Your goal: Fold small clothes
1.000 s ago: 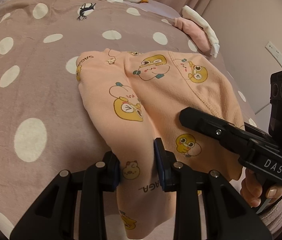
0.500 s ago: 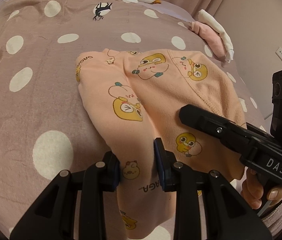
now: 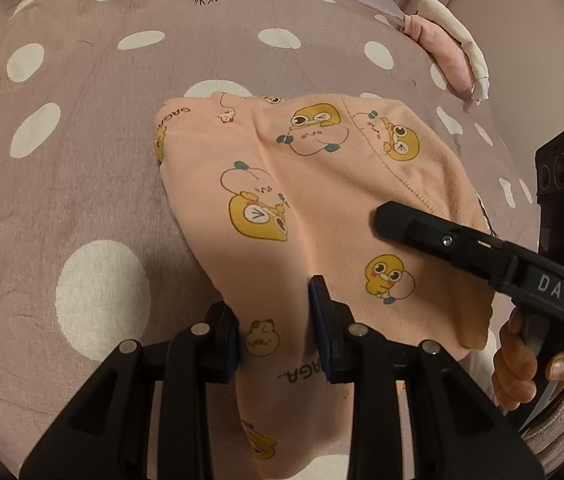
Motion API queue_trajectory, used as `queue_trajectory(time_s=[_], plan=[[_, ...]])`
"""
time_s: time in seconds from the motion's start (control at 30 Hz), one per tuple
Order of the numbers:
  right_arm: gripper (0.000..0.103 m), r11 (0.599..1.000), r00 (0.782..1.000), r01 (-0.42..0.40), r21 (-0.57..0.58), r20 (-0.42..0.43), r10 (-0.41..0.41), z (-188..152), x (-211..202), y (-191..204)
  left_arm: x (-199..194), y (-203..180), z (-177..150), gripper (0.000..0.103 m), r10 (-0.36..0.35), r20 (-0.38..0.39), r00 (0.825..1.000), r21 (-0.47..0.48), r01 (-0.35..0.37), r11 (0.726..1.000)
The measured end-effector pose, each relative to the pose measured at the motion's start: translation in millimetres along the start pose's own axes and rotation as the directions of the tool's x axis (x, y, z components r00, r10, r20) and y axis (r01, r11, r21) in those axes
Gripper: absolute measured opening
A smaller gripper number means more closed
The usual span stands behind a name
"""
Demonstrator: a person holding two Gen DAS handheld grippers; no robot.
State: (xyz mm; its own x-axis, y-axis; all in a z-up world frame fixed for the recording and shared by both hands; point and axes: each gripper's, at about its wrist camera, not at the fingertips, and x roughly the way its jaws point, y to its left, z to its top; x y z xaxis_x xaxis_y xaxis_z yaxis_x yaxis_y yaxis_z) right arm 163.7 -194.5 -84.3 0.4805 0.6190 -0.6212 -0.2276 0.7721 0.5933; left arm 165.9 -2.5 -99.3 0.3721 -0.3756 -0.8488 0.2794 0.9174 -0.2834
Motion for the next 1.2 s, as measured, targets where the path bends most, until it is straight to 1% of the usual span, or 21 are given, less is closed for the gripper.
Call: queue_trajectory(time_s=[0.27, 0.33, 0.37, 0.43, 0.5, 0.53, 0.83, 1.0, 1.1, 1.2], plan=[[0.027, 0.998, 0.999, 0.033, 0.044, -0.019, -0.032, -0.2, 2.6, -12.4, 3.8, 2.9, 0.0, 0.034, 0.006, -0.011, 1.000, -0.014, -0.006, 1.000], [0.028, 0.997, 0.998, 0.065, 0.041, -0.027, -0.064, 0.6, 4.2, -14.5, 4.7, 3.2, 0.2, 0.038, 0.012, -0.013, 1.000, -0.016, -0.012, 1.000], [0.030, 0.996, 0.996, 0.082, 0.040, -0.033, -0.081, 0.7, 5.2, -15.9, 5.0, 3.5, 0.3, 0.040, 0.018, -0.014, 1.000, -0.017, -0.018, 1.000], [0.038, 0.992, 0.993, 0.117, 0.037, -0.040, -0.115, 0.5, 6.5, -18.6, 4.4, 4.0, -0.3, 0.053, 0.048, -0.011, 0.999, -0.016, -0.048, 0.999], [0.051, 0.985, 0.984, 0.174, 0.021, -0.041, -0.173, -0.1, 6.5, -19.6, 2.8, 5.6, -1.5, 0.061, 0.076, -0.003, 0.997, -0.018, -0.076, 0.997], [0.051, 0.981, 0.981, 0.192, 0.015, -0.039, -0.191, -0.5, 6.2, -20.2, 2.1, 6.7, -2.1, 0.062, 0.081, -0.002, 0.997, -0.020, -0.081, 0.997], [0.052, 0.978, 0.978, 0.206, 0.007, -0.028, -0.206, -5.1, -3.7, -21.3, -5.4, 8.4, -13.0, 0.071, 0.131, 0.003, 0.991, -0.013, -0.131, 0.991], [0.052, 0.979, 0.979, 0.199, -0.042, -0.040, -0.201, -15.5, -10.6, -15.3, -10.0, 7.2, -22.0, 0.072, 0.147, 0.006, 0.989, -0.003, -0.147, 0.989], [0.054, 0.971, 0.973, 0.225, -0.081, -0.041, -0.229, -22.9, -14.9, -13.6, -10.9, 8.5, -28.4, 0.075, 0.153, 0.003, 0.988, -0.006, -0.153, 0.988], [0.055, 0.967, 0.969, 0.238, -0.090, -0.046, -0.242, -27.9, -19.3, -14.4, -13.7, 8.5, -35.3, 0.076, 0.151, -0.003, 0.989, -0.014, -0.151, 0.988]])
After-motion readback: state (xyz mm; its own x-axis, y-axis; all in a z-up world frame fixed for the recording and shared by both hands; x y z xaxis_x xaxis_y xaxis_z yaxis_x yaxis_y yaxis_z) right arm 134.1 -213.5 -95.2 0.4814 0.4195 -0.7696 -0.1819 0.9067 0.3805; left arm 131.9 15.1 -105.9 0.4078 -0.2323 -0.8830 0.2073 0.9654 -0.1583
